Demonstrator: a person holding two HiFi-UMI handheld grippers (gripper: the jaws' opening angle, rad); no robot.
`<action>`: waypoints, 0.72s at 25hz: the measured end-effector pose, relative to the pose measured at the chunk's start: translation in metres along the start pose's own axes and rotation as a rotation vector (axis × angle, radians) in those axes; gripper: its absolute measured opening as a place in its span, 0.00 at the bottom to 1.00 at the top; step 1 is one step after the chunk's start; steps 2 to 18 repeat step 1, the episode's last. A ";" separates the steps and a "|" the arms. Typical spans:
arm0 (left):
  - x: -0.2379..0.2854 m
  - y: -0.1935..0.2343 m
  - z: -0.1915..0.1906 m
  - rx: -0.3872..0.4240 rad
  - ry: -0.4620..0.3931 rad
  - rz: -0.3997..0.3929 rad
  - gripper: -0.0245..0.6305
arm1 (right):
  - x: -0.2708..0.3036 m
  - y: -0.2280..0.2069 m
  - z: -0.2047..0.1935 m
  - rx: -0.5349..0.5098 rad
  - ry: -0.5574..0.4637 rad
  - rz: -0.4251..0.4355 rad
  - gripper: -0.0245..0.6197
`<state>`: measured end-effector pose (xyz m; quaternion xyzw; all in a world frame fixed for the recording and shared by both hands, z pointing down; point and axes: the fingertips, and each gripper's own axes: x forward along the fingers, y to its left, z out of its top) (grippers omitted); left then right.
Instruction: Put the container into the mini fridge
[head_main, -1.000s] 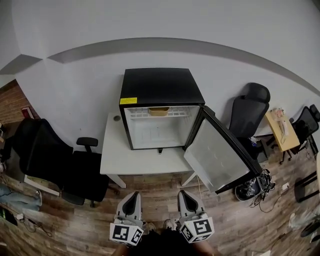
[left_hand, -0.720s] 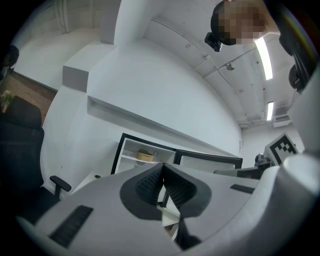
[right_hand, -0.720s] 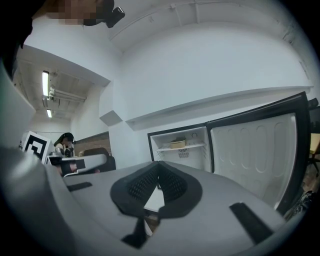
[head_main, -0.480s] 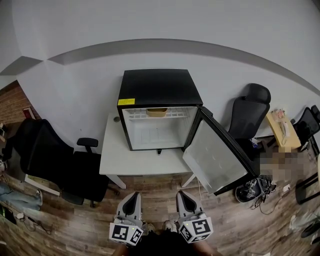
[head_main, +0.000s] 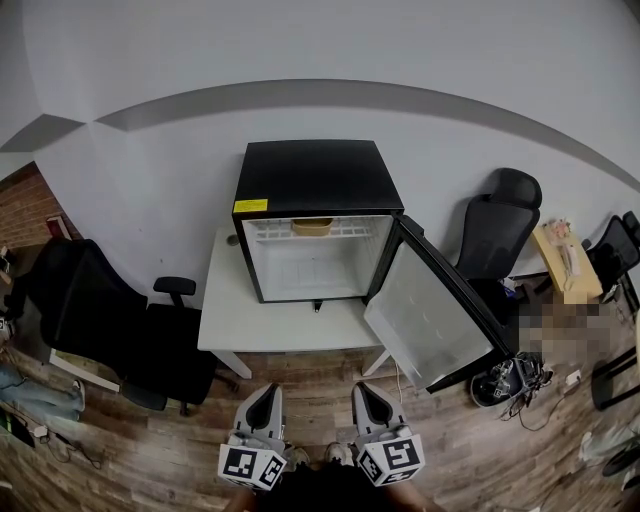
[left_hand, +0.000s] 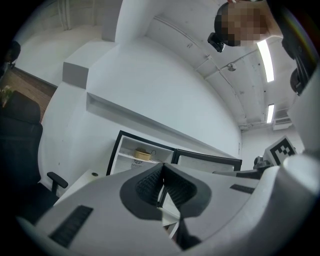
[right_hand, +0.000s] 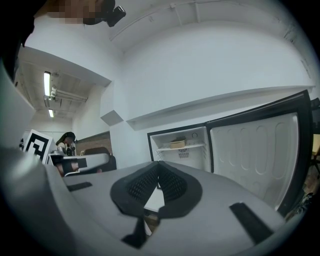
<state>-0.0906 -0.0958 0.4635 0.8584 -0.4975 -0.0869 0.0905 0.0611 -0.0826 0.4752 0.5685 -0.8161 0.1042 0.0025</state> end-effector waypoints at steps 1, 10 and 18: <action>0.000 0.000 0.000 -0.004 0.001 0.000 0.05 | 0.000 0.000 0.000 -0.002 0.001 0.000 0.06; 0.000 0.000 0.000 -0.004 0.001 0.000 0.05 | 0.000 0.000 0.000 -0.002 0.001 0.000 0.06; 0.000 0.000 0.000 -0.004 0.001 0.000 0.05 | 0.000 0.000 0.000 -0.002 0.001 0.000 0.06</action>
